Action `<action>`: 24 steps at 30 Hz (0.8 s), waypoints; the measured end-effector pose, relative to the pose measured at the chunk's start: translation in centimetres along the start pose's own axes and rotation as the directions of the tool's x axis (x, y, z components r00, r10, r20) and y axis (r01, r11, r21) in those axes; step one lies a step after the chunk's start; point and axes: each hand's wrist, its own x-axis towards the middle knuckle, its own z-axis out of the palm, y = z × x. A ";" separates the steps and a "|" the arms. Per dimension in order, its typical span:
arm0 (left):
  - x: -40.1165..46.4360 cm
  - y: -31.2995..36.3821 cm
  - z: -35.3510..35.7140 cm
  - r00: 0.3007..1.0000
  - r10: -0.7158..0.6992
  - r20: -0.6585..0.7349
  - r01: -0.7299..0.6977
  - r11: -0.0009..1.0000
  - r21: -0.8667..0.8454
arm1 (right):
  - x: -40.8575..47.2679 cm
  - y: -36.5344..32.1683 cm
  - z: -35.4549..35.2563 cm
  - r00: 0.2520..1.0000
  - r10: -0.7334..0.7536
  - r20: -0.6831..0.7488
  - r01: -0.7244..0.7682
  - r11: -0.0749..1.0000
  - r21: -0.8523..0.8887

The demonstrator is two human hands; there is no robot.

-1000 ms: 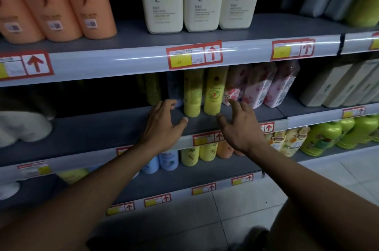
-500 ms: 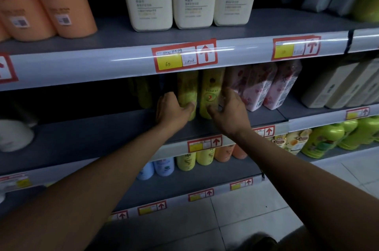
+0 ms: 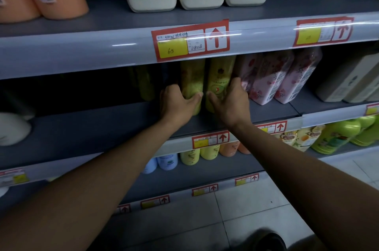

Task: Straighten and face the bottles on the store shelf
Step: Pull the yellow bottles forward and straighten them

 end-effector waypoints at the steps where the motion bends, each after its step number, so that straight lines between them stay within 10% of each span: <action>1: 0.0 0.1 -0.2 1.000 -0.002 -0.005 0.002 1.000 -0.006 | 0.0 0.0 -0.1 1.000 -0.002 -0.002 0.002 1.000 0.000; 24: -4.0 -5.4 -11.7 0.984 0.013 -0.175 -0.015 1.000 -0.011 | -6.5 -4.6 1.4 0.982 -0.177 0.071 0.176 0.984 0.028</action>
